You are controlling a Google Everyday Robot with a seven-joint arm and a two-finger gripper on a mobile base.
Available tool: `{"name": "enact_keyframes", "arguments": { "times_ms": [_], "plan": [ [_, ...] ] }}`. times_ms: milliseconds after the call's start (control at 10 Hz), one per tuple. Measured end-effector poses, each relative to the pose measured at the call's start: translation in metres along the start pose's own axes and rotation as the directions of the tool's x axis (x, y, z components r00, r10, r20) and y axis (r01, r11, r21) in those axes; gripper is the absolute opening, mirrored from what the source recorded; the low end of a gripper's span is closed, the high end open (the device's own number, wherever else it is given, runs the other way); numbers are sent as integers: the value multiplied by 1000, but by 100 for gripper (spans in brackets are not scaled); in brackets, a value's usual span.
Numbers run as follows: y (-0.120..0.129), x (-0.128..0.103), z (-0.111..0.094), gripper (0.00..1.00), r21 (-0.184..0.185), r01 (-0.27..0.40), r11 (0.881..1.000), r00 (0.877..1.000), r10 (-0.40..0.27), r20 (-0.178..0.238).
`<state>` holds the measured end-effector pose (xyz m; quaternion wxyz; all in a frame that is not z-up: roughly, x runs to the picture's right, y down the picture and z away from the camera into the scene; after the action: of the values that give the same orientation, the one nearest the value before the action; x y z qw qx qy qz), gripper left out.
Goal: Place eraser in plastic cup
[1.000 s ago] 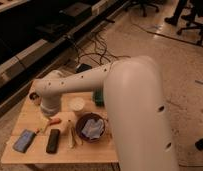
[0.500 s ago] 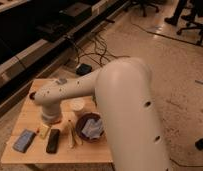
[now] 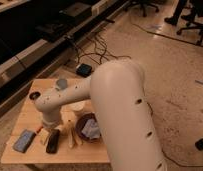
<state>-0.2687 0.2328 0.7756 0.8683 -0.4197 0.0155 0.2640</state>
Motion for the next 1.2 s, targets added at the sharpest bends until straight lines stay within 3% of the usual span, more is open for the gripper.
{"name": "enact_keyframes", "arguments": {
  "times_ms": [600,1200],
  "plan": [
    [6,11,17,80,9,-72,997,997,72,-24],
    [10,1,21,80,24,-83,996,996,84,-26]
  ]
}}
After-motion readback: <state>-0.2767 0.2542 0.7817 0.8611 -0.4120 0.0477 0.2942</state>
